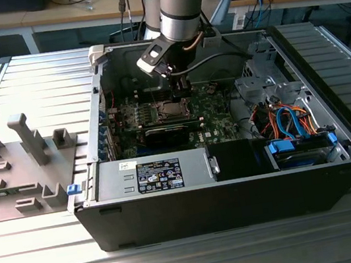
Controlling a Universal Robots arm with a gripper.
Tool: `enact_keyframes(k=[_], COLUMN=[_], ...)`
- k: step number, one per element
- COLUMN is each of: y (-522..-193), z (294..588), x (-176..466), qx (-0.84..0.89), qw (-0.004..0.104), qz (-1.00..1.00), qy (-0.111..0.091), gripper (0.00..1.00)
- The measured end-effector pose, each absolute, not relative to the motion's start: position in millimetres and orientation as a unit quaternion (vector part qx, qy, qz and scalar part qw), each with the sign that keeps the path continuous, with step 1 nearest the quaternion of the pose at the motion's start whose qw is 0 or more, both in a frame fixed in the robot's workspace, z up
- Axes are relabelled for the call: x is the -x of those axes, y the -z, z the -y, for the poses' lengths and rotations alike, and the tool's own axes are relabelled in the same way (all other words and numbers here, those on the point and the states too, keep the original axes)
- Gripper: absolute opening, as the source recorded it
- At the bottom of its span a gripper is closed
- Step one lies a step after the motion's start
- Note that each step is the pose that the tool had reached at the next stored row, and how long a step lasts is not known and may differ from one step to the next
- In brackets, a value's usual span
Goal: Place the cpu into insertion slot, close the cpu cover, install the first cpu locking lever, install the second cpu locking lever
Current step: 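Install the first cpu locking lever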
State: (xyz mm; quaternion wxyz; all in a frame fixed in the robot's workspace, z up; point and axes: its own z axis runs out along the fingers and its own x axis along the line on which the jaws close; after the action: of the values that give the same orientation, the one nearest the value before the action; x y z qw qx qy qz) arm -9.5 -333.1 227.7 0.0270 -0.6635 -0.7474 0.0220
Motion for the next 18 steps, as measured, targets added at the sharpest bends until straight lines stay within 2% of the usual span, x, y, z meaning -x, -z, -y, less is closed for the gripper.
enact_keyframes(k=[18], y=[-227.8], z=[333.1], x=[9.5], qx=[0.638], qw=[0.026], qz=[0.769], qy=[-0.023], gripper=[0.11])
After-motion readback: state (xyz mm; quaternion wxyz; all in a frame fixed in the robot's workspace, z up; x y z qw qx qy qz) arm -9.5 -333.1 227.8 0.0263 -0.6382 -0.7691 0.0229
